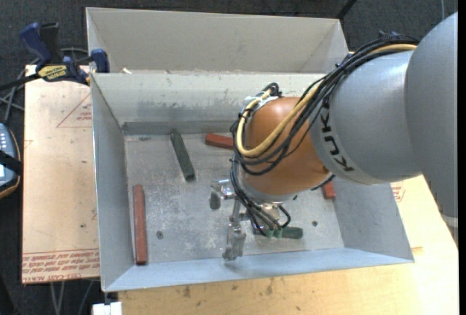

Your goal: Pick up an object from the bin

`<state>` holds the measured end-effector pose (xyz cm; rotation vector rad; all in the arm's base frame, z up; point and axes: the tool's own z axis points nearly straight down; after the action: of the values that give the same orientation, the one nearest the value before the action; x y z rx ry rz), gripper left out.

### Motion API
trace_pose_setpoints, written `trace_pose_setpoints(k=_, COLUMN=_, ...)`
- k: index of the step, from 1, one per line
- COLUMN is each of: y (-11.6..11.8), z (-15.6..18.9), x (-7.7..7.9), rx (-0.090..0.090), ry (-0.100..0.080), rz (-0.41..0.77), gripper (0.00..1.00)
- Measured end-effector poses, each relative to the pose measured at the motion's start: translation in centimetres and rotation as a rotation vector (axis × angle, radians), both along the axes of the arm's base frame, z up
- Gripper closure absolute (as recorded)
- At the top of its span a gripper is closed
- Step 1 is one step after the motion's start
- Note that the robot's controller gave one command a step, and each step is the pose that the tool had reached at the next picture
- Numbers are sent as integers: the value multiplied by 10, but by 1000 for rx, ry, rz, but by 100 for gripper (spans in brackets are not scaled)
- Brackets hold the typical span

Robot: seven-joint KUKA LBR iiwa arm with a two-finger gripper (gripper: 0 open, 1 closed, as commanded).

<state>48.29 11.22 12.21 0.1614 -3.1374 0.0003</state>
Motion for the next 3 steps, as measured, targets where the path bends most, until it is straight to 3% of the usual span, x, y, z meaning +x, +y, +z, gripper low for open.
trace_pose_setpoints(k=1, y=-57, z=2, x=10, rx=2, ry=0, rz=-99, gripper=0)
trace_pose_setpoints(k=2, y=-83, z=-24, x=20, rx=1, ry=-1, rz=93, gripper=0)
trace_pose_setpoints(k=3, y=-102, z=-31, x=14, rx=1, ry=2, rz=217, gripper=0)
